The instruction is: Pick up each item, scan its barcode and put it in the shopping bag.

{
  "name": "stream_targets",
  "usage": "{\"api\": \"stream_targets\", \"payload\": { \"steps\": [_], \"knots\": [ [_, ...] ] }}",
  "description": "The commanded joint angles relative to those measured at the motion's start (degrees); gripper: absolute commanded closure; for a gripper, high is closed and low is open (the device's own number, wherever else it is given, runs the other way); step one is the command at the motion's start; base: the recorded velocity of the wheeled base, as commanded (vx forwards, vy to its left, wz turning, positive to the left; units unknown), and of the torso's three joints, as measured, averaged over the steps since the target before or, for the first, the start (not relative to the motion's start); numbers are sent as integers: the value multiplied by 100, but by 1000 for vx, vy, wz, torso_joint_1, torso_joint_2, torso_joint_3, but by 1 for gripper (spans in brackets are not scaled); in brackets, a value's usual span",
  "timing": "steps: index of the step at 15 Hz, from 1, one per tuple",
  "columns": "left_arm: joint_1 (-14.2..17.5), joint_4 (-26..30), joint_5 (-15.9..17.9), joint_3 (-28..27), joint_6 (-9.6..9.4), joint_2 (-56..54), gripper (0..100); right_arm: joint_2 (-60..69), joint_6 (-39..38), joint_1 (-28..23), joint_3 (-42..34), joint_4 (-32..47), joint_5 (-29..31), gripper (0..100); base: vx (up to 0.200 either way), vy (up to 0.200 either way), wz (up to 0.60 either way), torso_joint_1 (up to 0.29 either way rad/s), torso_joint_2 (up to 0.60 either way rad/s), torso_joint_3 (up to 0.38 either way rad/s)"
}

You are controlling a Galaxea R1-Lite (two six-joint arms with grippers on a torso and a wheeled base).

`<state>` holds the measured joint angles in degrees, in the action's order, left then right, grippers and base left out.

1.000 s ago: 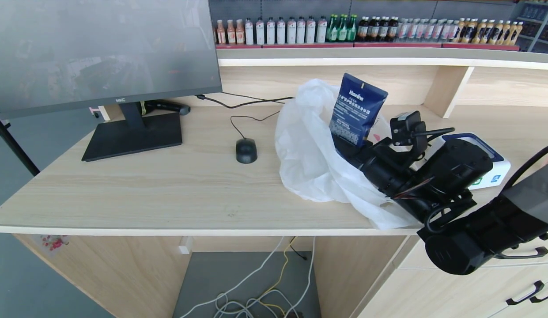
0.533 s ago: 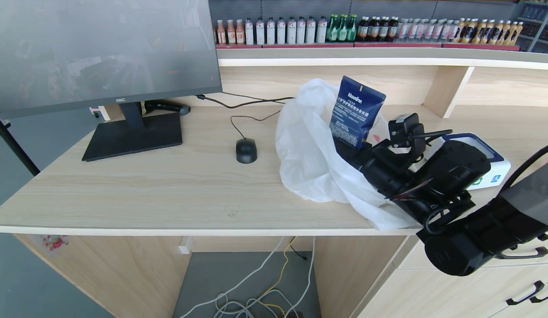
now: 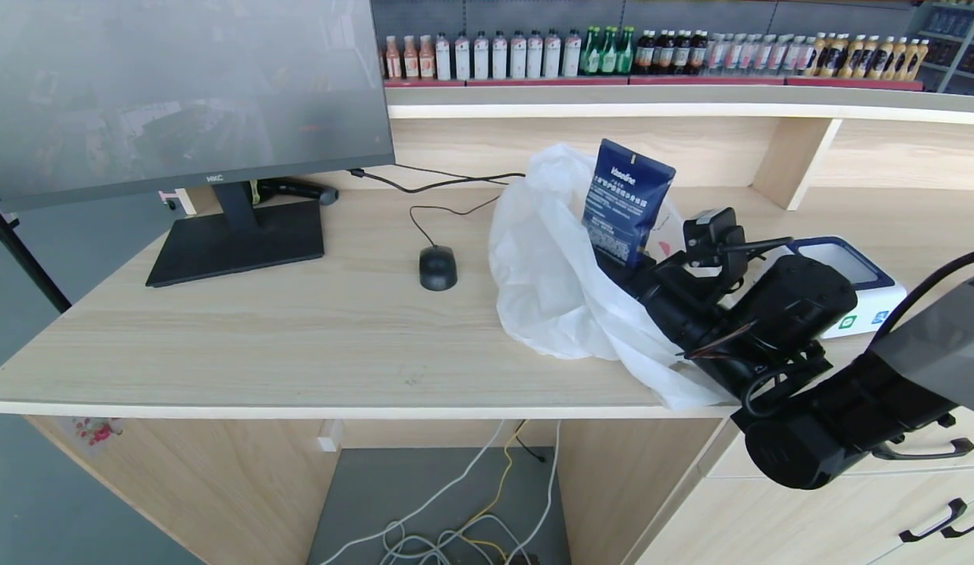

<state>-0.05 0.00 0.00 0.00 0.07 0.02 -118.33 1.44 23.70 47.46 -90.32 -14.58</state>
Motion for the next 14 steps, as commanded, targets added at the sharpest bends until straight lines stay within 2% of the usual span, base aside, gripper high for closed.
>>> {"api": "stream_targets", "payload": {
  "steps": [1, 10, 11, 14],
  "knots": [
    [5, 0, 0, 0, 1, -2, 0, -58, 6, -14, 0, 32, -1, 100, 0, 0, 0, 0, 0, 0],
    [-4, 0, 0, 0, 1, -2, 0, 12, 14, -14, -44, 32, -1, 100, 0, 0, 0, 0, 0, 0],
    [-4, 0, 0, 0, 1, -2, 0, 30, 14, -14, -61, 32, -1, 0, 0, 0, 0, 0, 0, 0],
    [5, 0, 0, 0, 1, -2, 0, 100, 14, -14, -44, 32, 8, 0, 0, 0, 0, 0, 0, 0]
  ]
}}
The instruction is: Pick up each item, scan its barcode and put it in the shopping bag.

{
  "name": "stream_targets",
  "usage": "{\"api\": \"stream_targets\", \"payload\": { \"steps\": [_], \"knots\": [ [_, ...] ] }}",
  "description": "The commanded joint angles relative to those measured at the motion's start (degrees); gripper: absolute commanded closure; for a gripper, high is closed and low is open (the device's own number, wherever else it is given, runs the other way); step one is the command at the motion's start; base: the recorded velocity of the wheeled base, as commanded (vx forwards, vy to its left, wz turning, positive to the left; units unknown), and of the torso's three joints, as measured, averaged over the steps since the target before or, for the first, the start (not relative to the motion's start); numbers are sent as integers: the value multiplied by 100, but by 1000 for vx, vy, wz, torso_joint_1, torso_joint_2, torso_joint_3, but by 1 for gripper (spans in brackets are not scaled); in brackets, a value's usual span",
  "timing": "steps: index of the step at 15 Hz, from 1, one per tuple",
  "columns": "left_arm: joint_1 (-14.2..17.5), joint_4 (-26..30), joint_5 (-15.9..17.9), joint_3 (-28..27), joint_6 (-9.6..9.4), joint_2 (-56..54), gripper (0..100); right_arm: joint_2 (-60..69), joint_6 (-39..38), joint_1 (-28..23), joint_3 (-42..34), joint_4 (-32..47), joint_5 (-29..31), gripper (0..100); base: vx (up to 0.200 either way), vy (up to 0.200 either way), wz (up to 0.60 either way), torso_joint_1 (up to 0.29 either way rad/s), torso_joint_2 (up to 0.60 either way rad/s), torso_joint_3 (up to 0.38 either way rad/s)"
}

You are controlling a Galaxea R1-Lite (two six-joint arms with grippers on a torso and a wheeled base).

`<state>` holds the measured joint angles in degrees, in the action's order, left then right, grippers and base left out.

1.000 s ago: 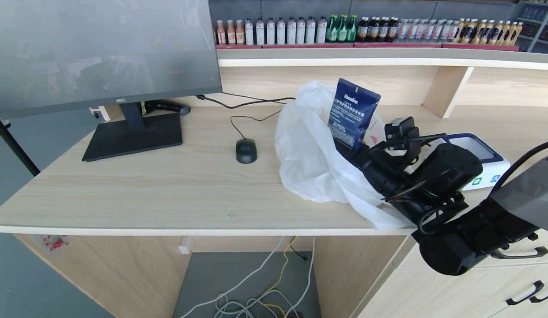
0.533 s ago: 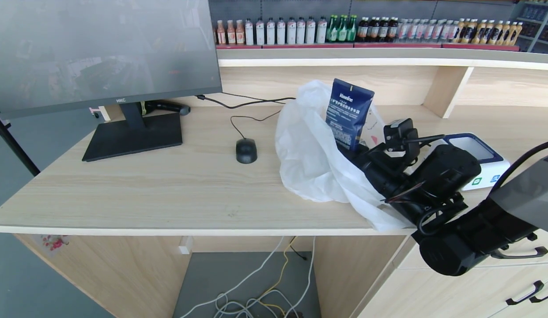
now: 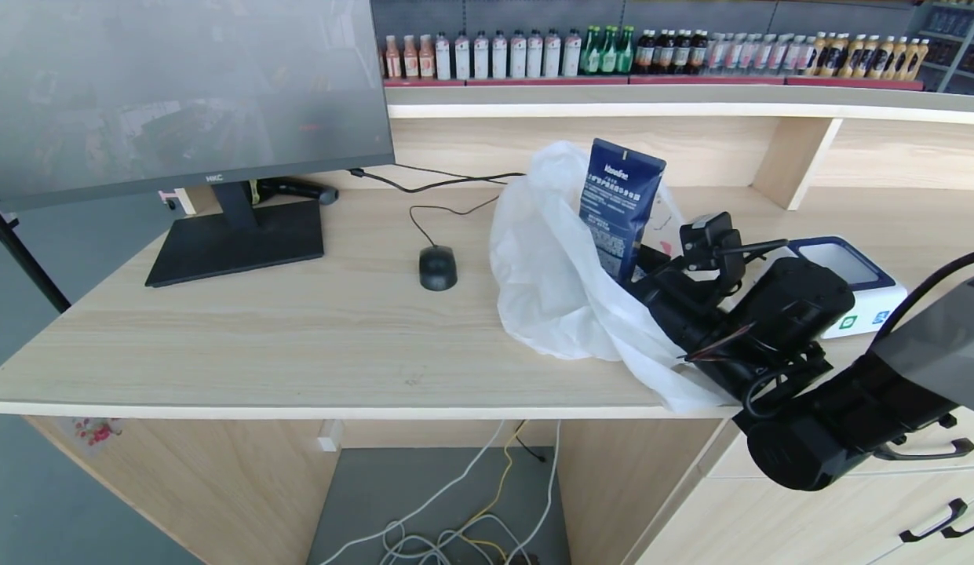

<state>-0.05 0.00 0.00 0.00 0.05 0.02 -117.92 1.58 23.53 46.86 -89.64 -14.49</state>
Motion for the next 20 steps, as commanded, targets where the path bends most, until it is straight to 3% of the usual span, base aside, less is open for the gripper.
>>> {"api": "stream_targets", "payload": {
  "steps": [1, 7, 12, 15, 20],
  "knots": [
    [5, 0, 0, 0, 4, -2, 0, 94, 0, 3, 34, -36, -1, 0, 0, 0, 0, 0, 0, 0],
    [5, 0, 0, 0, 4, -2, 0, 647, -35, 3, -441, -36, -1, 0, 0, 0, 0, 0, 0, 0],
    [5, 0, 0, 0, 4, -2, 0, 1588, -35, 20, -1293, -36, -1, 0, 0, 0, 0, 0, 0, 0],
    [5, 0, 0, 0, 4, -2, 0, 2265, -27, 293, -1953, -36, -1, 0, 0, 0, 0, 0, 0, 0],
    [-4, 0, 0, 0, 4, -2, 0, 2607, -18, 477, -2164, -36, 8, 0, 0, 0, 0, 0, 0, 0]
  ]
}}
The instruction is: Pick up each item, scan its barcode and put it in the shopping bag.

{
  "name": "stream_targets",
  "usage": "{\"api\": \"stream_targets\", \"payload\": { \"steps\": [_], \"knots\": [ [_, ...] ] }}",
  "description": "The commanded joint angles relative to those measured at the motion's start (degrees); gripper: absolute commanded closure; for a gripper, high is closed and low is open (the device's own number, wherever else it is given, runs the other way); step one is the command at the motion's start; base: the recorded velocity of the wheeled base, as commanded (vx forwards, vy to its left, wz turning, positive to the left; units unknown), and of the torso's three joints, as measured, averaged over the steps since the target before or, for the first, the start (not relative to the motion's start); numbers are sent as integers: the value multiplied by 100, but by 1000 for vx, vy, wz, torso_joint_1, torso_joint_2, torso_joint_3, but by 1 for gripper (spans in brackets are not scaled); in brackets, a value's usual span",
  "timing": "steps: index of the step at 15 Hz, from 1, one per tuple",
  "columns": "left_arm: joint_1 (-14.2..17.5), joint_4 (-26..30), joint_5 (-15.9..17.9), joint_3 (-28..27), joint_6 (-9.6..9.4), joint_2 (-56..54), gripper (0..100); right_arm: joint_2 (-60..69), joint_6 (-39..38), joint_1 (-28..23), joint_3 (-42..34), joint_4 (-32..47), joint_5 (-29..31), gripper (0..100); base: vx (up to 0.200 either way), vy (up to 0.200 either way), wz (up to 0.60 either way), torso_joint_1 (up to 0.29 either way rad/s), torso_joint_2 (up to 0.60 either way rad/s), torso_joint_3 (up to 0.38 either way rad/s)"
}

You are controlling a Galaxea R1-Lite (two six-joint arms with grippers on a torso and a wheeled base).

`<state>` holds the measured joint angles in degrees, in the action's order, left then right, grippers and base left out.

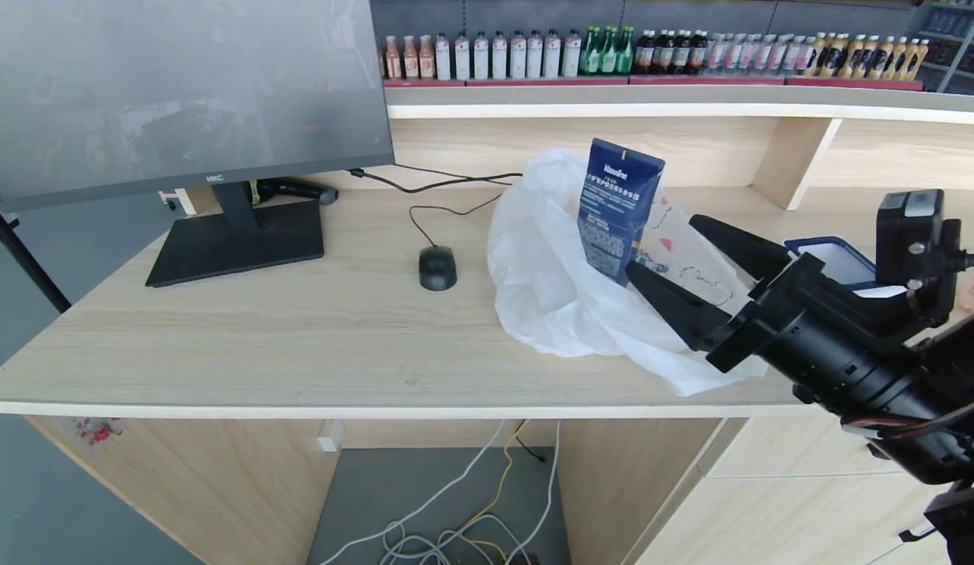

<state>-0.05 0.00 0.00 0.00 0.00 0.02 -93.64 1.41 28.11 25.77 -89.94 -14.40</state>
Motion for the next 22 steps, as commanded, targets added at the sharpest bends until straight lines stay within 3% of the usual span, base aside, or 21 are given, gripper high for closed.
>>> {"api": "stream_targets", "payload": {
  "steps": [1, 13, 22],
  "knots": [
    [-4, 0, 0, 0, -35, -2, 0, 302, -18, 19, -143, -6, -2, 0, 0, 0, 0, 0, 0, 0],
    [-4, 0, 0, 0, -18, -2, 0, 838, -36, 177, -670, -6, -10, 0, -50, 0, 0, 1, 1, 1],
    [5, 0, 0, 0, 53, -2, 0, 865, -45, 177, -784, -6, -10, 0, 0, -200, 0, 7, 2, 1]
  ]
}}
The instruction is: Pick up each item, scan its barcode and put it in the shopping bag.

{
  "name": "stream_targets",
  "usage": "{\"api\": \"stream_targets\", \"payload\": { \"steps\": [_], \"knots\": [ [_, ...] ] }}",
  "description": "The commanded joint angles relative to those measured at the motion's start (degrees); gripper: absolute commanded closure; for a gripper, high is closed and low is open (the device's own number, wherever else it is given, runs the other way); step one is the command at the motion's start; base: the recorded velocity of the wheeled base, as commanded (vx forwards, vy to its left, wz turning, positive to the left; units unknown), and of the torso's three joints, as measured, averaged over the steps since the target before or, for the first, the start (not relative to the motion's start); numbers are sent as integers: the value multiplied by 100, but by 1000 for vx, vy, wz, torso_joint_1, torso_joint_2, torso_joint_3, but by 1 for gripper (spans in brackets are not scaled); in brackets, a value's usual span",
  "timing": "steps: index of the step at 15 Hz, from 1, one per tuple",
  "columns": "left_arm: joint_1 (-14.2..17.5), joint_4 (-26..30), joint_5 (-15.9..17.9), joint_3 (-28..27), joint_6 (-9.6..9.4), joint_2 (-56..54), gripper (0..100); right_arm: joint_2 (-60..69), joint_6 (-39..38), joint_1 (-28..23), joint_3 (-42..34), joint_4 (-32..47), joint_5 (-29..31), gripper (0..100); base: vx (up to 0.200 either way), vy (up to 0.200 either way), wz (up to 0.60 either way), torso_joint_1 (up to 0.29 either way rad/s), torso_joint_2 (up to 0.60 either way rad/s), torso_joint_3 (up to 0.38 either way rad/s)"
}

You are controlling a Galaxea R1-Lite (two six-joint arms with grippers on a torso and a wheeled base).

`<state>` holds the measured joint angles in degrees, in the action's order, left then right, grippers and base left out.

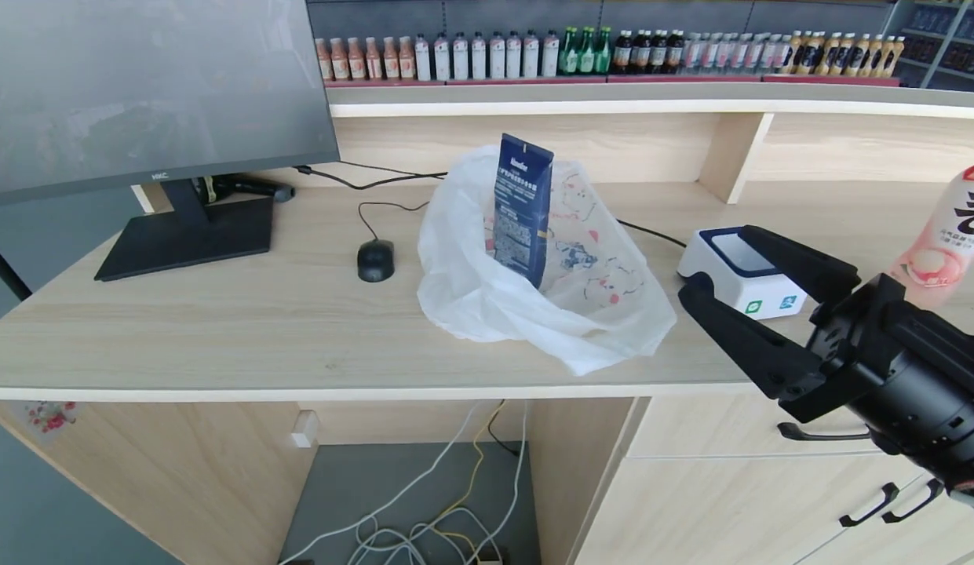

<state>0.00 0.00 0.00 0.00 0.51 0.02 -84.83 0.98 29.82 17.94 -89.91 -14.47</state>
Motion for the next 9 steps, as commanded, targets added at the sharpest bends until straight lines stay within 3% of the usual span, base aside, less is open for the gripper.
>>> {"api": "stream_targets", "payload": {
  "steps": [1, 9],
  "knots": [
    [0, 0, 0, 0, 2, -2, 0, -16, -1, 6, -1, -9, -3, 0, 0, -200, 0, 2, 2, 2],
    [0, 0, 0, 0, 10, -2, 0, 11, -1, 6, -63, -9, -3, 0, 0, -200, 0, 1, 2, 2]
  ]
}}
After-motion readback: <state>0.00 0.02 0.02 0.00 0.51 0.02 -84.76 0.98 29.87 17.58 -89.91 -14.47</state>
